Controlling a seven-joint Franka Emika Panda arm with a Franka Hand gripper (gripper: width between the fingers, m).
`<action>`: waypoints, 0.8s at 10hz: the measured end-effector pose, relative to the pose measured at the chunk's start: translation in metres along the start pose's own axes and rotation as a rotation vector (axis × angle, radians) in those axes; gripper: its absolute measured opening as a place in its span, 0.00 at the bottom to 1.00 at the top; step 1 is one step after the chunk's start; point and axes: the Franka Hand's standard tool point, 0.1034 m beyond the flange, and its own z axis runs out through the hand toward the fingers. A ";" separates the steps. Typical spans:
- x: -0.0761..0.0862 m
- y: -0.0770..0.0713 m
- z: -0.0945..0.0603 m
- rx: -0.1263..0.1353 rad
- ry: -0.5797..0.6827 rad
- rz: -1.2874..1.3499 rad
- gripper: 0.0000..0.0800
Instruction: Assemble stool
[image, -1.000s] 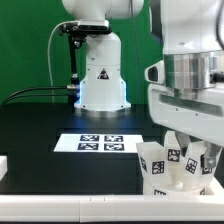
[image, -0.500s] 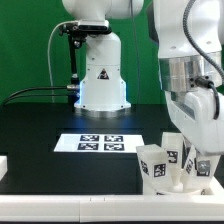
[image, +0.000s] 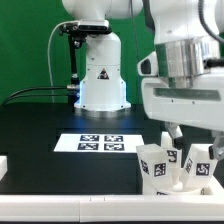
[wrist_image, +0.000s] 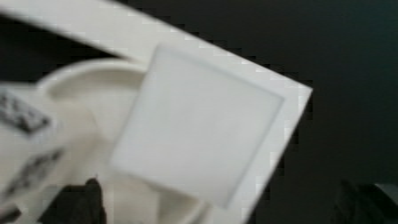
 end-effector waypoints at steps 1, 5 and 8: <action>-0.002 0.000 0.001 -0.002 -0.002 -0.065 0.81; -0.001 -0.001 -0.001 -0.022 -0.012 -0.454 0.81; -0.012 0.002 0.001 -0.051 -0.098 -0.909 0.81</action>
Offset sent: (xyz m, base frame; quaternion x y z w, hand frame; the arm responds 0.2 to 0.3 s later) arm 0.0000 0.0000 0.0000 0.0000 0.0000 -0.1296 0.9916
